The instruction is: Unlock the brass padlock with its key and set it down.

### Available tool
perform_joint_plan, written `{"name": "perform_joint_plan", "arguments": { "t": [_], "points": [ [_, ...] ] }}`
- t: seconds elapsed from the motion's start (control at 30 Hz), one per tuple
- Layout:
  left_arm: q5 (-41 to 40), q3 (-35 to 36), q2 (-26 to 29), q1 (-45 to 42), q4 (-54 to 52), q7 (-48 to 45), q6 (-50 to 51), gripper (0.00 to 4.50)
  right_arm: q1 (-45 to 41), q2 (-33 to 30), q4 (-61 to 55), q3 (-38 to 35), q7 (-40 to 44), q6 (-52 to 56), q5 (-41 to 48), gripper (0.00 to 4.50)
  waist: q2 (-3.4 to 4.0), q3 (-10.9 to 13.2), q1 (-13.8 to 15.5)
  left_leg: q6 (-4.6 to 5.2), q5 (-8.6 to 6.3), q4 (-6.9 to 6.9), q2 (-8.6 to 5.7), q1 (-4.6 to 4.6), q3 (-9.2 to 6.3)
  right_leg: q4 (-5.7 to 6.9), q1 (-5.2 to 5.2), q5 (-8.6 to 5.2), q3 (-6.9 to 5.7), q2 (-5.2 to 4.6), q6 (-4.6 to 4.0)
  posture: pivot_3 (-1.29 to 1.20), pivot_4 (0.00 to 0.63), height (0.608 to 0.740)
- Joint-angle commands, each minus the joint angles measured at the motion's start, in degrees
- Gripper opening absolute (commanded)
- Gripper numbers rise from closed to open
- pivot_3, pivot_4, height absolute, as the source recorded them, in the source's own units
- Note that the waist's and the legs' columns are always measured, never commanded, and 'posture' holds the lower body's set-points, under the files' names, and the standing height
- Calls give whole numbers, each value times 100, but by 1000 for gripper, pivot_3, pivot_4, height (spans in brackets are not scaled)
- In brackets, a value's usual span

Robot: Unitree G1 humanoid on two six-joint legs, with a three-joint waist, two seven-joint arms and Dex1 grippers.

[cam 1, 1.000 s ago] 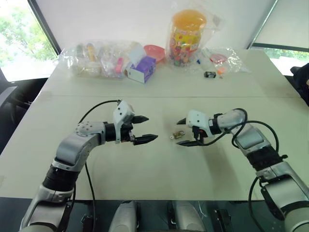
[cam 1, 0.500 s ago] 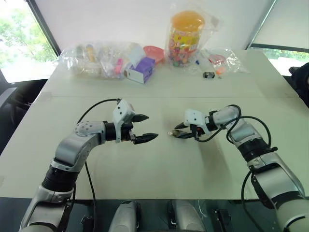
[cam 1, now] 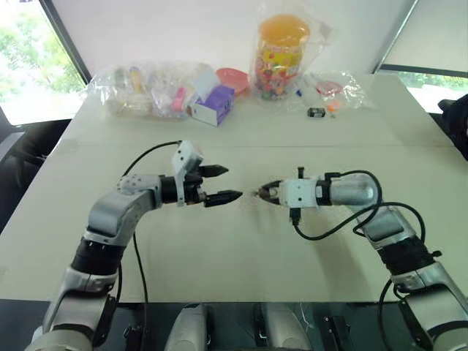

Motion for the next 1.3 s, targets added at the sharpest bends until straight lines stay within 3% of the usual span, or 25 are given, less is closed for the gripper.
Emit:
{"name": "perform_joint_plan", "arguments": {
  "t": [0.03, 0.4, 0.43, 0.5, 0.7, 0.73, 1.13, 1.3],
  "points": [
    [-288, 199, -12, -342, 199, -249, 177, 4500, 210, -96, -984, -282, -542, -330, -380, 696, 0, 0, 14, 0, 0, 0, 0, 0, 0, 1, 0, 0, 0, 1, 0, 0, 150, 735],
    [-275, 81, -100, -550, 355, -514, 154, 4500, 377, -118, -1553, -187, -698, 2, -611, 696, -1, 0, 16, 1, 0, 3, -4, -1, 2, -1, 2, 0, 1, 6, 0, 0, 150, 735],
    [-236, 55, -104, -534, 351, -532, 116, 3963, 362, -112, -1560, -183, -692, 21, -610, 696, -1, 1, 15, 1, 0, 3, -4, 0, 2, -1, 2, 0, 1, 7, 0, 0, 150, 735],
    [-197, 28, -118, -513, 345, -544, 75, 3379, 335, -105, -1580, -175, -674, 53, -609, 696, -1, 1, 15, 1, 0, 2, -4, 0, 2, -1, 2, 0, 1, 7, 0, 0, 150, 735],
    [-9, -101, -282, -522, 415, -460, -202, 336, 236, -125, -1635, -143, -604, 101, -597, 696, -1, 0, 20, 1, 0, 3, -4, 0, 2, -1, 2, -1, 1, 7, -1, 0, 150, 735],
    [29, -114, -298, -526, 428, -459, -235, 62, 227, -131, -1632, -141, -598, 102, -593, 696, -1, 1, 21, 1, 0, 2, -4, 0, 2, -1, 2, -1, 1, 8, 0, 0, 150, 735],
    [311, -304, -165, -403, 287, -662, -424, 62, 140, -138, -1620, -153, -551, 135, -587, 696, -1, 1, 16, 1, 0, 2, -4, 0, 2, -1, 2, -1, 1, 10, 0, 0, 150, 735],
    [679, -379, -99, -259, 120, -631, -1079, 62, 111, -154, -1574, -161, -563, 117, -579, 696, -1, 1, 18, 1, 0, 2, -4, 0, 1, -1, 2, -1, 1, 8, 0, 0, 150, 735]
  ]
}}
